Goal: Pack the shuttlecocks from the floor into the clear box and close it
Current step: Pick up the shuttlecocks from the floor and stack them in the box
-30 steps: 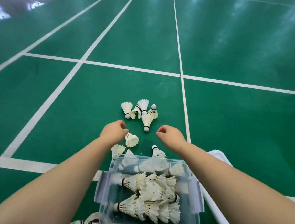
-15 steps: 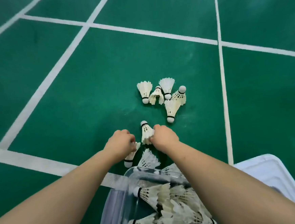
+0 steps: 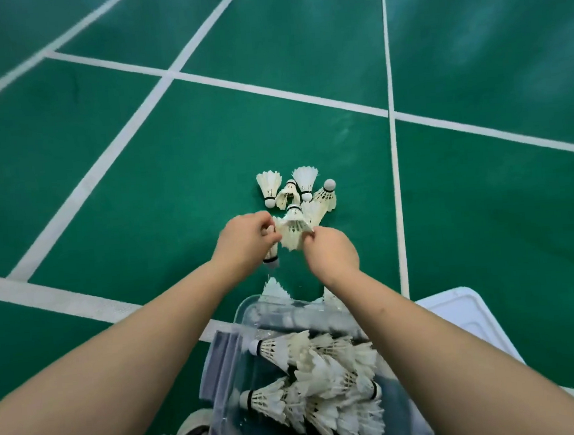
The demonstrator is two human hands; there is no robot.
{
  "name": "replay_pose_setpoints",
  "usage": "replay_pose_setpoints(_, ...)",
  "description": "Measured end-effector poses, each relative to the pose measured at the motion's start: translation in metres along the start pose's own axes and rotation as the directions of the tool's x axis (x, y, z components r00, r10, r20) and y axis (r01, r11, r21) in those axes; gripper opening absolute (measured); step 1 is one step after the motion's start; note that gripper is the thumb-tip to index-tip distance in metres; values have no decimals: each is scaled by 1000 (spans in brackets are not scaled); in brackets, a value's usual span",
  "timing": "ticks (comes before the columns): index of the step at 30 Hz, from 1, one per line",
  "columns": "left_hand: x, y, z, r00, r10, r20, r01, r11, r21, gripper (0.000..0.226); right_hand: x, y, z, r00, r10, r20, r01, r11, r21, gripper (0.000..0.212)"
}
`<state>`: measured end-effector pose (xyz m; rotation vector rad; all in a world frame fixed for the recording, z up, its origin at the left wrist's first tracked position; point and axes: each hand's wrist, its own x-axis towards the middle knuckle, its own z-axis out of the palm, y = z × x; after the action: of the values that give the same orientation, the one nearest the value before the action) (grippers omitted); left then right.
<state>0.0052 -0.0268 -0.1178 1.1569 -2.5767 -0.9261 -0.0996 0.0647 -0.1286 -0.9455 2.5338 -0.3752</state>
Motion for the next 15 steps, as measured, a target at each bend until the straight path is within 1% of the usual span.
replay_pose_setpoints(2,-19,25,-14,999,1,-47,-4,998,-57,10,-23,1,-19,999,12,-44,-9,998,57,35)
replay_pose_setpoints(5,-57,49,-23,996,-37,-79,23,986,-166,13,-59,6,-42,996,38,-80,-26,988,150,31)
replay_pose_setpoints(7,-83,55,-19,994,-93,-56,76,965,-251,14,-83,12,-52,994,58,-89,-41,983,178,29)
replay_pose_setpoints(8,-95,56,-14,992,-124,-34,110,958,-265,14,-94,15,-55,994,67,-89,-50,982,182,28)
replay_pose_setpoints(13,-148,44,16,961,-273,35,275,946,-170,13,-137,38,-50,992,124,-35,-115,976,184,26)
replay_pose_setpoints(15,-164,36,28,951,-304,64,308,948,-79,11,-145,44,-44,992,126,-16,-121,973,194,28)
